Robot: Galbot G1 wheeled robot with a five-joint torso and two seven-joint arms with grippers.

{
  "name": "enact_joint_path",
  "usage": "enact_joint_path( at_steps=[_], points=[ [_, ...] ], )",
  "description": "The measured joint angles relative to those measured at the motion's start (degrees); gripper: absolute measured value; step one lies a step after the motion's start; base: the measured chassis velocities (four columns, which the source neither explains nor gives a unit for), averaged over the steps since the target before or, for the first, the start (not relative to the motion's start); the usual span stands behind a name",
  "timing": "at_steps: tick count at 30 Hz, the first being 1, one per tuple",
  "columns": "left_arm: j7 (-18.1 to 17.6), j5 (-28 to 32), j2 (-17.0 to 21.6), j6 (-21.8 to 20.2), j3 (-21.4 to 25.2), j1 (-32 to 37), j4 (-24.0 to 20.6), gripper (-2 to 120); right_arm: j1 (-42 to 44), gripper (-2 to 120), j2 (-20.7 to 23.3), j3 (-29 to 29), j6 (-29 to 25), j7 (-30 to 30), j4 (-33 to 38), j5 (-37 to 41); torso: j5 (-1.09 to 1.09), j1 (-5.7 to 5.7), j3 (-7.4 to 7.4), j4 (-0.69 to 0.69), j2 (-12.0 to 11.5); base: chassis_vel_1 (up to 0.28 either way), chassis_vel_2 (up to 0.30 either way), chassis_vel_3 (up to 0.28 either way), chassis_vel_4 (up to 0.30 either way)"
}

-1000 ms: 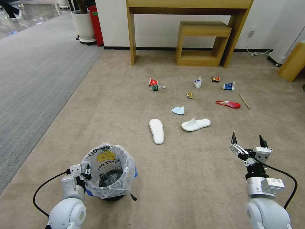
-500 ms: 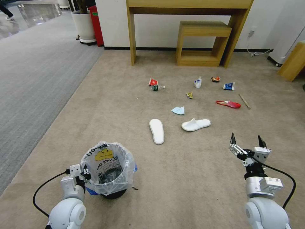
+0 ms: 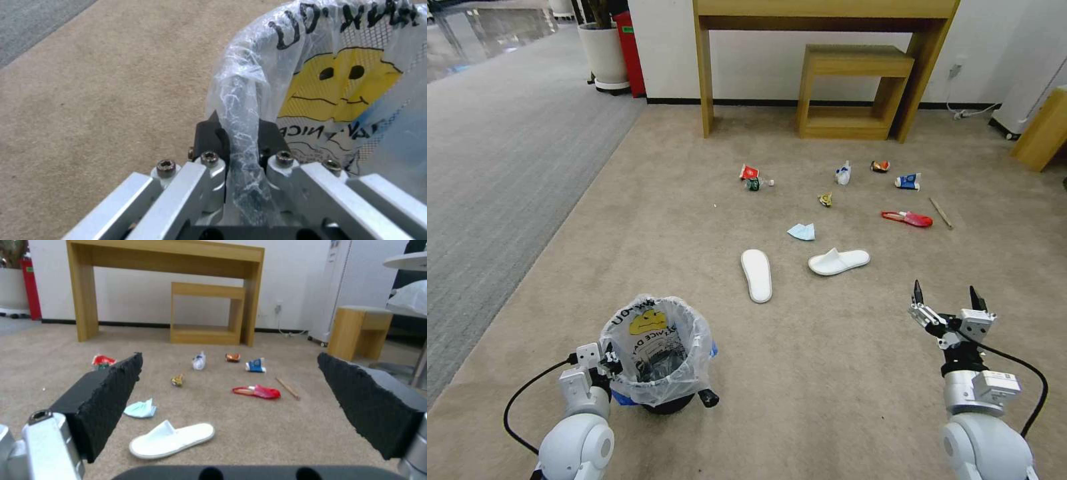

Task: Pick up the trash bin and place the garbage on the floor into it.

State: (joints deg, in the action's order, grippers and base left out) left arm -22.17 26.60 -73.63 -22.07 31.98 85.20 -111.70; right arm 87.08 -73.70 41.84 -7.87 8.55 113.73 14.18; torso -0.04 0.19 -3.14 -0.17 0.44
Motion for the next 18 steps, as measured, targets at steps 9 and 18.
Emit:
enact_joint_path(
  at_steps=[9, 18],
  points=[
    [0.05, 1.22, -0.43, -1.03, 1.23, 0.76, -2.81, 4, 0.19, 100, 0.39, -0.14, -0.50, -0.16, -0.21, 0.56, 0.03, 0.00, 0.00, 0.02, 0.00, 0.000, 0.000, 0.000, 0.000],
    [-0.11, 2.33, -0.84, -1.45, 2.66, 1.45, -5.34, 3, 0.74, 100, 0.27, -0.07, -1.29, -0.58, 0.00, 0.55, 0.04, 0.00, 0.00, 0.03, 0.00, 0.000, 0.000, 0.000, 0.000]
  ],
)
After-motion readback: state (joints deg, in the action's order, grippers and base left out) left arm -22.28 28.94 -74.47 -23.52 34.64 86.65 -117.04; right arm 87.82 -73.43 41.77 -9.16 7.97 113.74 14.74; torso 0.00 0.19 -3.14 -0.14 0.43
